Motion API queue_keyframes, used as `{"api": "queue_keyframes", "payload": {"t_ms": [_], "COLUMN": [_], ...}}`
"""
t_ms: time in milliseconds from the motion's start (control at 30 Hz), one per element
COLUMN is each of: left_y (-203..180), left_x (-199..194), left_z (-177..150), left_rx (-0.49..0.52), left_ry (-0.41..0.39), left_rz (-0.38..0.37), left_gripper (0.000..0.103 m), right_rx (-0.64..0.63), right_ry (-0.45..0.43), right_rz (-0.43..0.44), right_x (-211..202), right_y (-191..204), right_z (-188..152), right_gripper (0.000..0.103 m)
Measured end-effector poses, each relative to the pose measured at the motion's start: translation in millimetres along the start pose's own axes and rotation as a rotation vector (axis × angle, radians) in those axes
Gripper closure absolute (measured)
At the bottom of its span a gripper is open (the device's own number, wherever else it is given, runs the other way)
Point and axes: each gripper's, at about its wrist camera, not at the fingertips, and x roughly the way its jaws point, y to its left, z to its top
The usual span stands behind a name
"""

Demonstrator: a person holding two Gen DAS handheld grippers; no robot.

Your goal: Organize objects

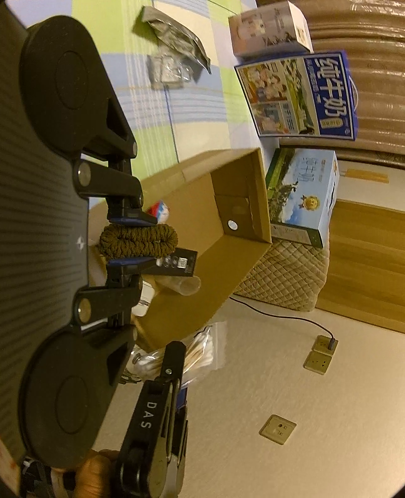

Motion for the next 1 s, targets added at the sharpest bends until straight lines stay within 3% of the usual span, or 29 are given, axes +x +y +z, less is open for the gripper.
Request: {"api": "queue_keyframes", "payload": {"t_ms": [233, 367, 1000], "left_y": [-7.7, -7.3, 27.0], "left_x": [36.2, 54.8, 25.8], "left_z": [19.8, 27.1, 20.4], "left_rx": [0.003, -0.004, -0.055], "left_ry": [0.015, 0.024, -0.014], "left_rz": [-0.007, 0.001, 0.068], "left_gripper": [0.086, 0.063, 0.056], "right_rx": [0.016, 0.029, 0.036], "right_ry": [0.001, 0.004, 0.006], "right_rz": [-0.009, -0.011, 0.01], "right_x": [16.8, 24.5, 24.1], "right_y": [-20.6, -28.7, -24.0], "right_z": [12.7, 16.6, 20.3], "right_gripper": [0.081, 0.081, 0.081]}}
